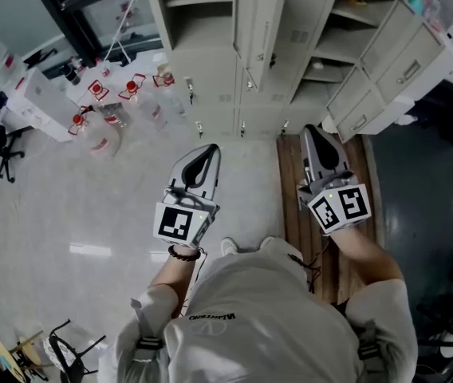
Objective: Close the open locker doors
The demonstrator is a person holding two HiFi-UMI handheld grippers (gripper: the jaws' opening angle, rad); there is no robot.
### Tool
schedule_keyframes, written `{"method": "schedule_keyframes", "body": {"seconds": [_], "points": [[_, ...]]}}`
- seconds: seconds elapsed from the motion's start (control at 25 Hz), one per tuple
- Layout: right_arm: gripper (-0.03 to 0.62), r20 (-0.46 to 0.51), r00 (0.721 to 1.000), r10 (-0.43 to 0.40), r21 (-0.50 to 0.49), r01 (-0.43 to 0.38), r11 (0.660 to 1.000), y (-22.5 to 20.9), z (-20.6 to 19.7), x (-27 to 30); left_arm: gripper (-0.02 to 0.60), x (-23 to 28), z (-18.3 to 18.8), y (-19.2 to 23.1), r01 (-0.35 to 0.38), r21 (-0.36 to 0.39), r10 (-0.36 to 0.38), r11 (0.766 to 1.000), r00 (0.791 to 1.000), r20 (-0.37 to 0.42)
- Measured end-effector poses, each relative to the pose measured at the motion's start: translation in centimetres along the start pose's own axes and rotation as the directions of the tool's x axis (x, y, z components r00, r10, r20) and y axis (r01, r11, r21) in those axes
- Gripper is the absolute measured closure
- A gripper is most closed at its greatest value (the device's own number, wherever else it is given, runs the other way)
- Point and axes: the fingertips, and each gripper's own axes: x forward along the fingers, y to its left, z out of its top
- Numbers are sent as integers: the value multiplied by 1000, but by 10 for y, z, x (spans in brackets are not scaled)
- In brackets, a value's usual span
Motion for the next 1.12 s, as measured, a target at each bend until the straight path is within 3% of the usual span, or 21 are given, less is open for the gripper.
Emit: {"method": "schedule_keyframes", "body": {"seconds": [0.48, 0.84, 1.12], "points": [[583, -16, 998, 59, 16, -59, 998, -38, -19, 50, 577, 70, -17, 6, -10, 13, 10, 1000, 1000, -25], [583, -12, 990, 140, 56, -139, 989, -100, -33, 104, 577, 165, -42, 9, -81, 68, 86, 994, 993, -79], [583, -22, 972, 236, 85, -233, 969, -132, -43, 141, 577, 218, -65, 15, -176, 89, 186, 980, 975, -120]]}}
